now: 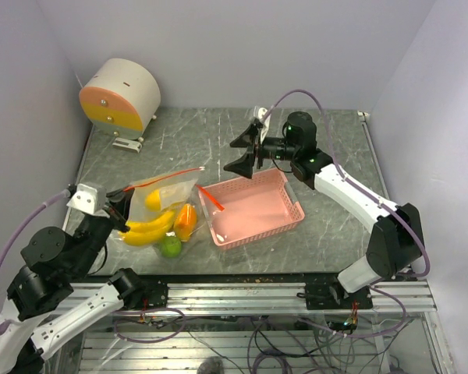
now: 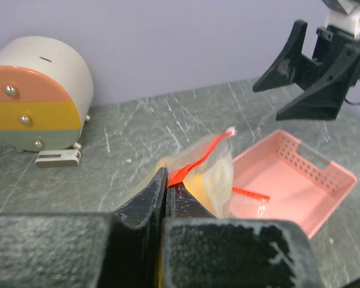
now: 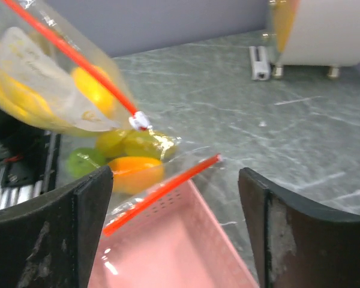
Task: Place the food in the zip-top bag and seal the zipper
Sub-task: Place the zipper food storage bag at the center of the board, then reset both arms
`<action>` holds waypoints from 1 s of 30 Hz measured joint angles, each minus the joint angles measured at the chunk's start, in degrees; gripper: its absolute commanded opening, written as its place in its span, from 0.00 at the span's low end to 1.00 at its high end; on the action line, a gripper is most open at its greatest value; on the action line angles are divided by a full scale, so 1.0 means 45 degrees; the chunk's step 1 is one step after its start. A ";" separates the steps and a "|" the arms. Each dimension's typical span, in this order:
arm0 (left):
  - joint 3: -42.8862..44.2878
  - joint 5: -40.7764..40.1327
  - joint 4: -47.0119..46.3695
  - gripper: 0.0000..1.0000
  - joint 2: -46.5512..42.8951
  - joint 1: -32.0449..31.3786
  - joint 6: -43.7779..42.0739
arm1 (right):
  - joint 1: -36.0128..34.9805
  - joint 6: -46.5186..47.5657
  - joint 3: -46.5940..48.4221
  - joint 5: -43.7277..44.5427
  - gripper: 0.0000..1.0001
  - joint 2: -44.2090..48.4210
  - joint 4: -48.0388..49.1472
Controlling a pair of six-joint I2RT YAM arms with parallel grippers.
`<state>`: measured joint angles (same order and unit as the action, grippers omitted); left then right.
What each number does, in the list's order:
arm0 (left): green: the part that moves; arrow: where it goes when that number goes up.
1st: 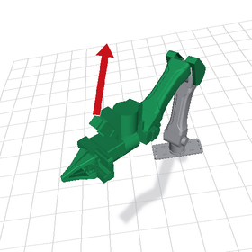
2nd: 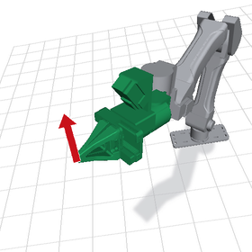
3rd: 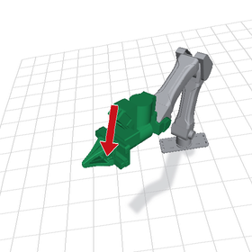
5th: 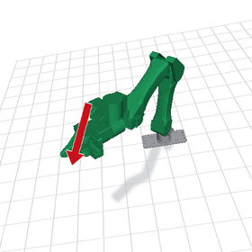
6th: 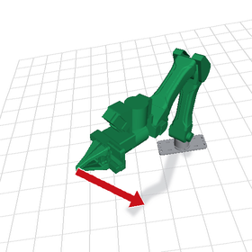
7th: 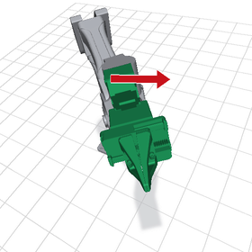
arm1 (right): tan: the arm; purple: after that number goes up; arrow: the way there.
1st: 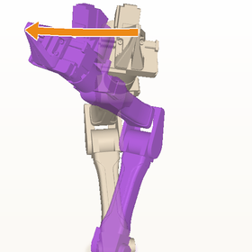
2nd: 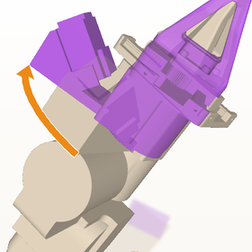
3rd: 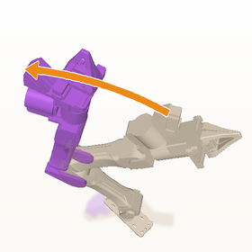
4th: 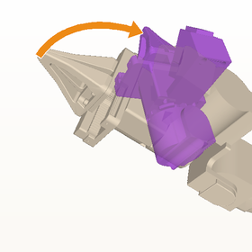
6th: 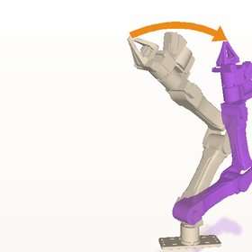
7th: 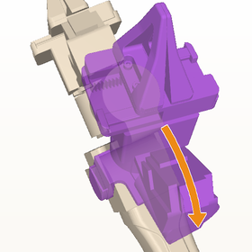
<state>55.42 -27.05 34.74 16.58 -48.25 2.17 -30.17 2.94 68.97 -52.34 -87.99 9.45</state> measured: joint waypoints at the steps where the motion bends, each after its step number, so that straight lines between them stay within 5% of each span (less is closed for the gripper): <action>1: -0.0024 -0.0175 -0.0301 0.07 0.0107 0.0000 -0.0005 | 0.0058 -0.0262 0.0063 0.0321 1.00 0.0000 -0.0005; 14: -0.1739 -0.4979 -0.9345 0.07 0.4877 0.0000 -0.2050 | 0.0073 -0.3225 0.0039 0.5940 1.00 0.0049 -0.0967; 19: -0.2035 -0.6232 -1.0049 0.46 0.6275 0.0262 -0.1418 | 0.0073 -0.3905 -0.1098 0.7412 1.00 0.0602 -0.1093; 23: -0.2191 -0.5945 -0.8786 0.97 0.6373 0.1175 0.0466 | 0.0073 -0.4274 -0.1331 0.8194 1.00 0.0840 -0.1447; 30: -0.1996 -0.4784 -0.6178 1.00 0.5795 0.1467 0.2579 | 0.0073 -0.4852 -0.1676 0.9248 1.00 0.1001 -0.1923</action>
<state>46.44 -48.58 6.94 42.65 -41.65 13.78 -29.85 -18.90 61.43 -10.72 -83.48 0.80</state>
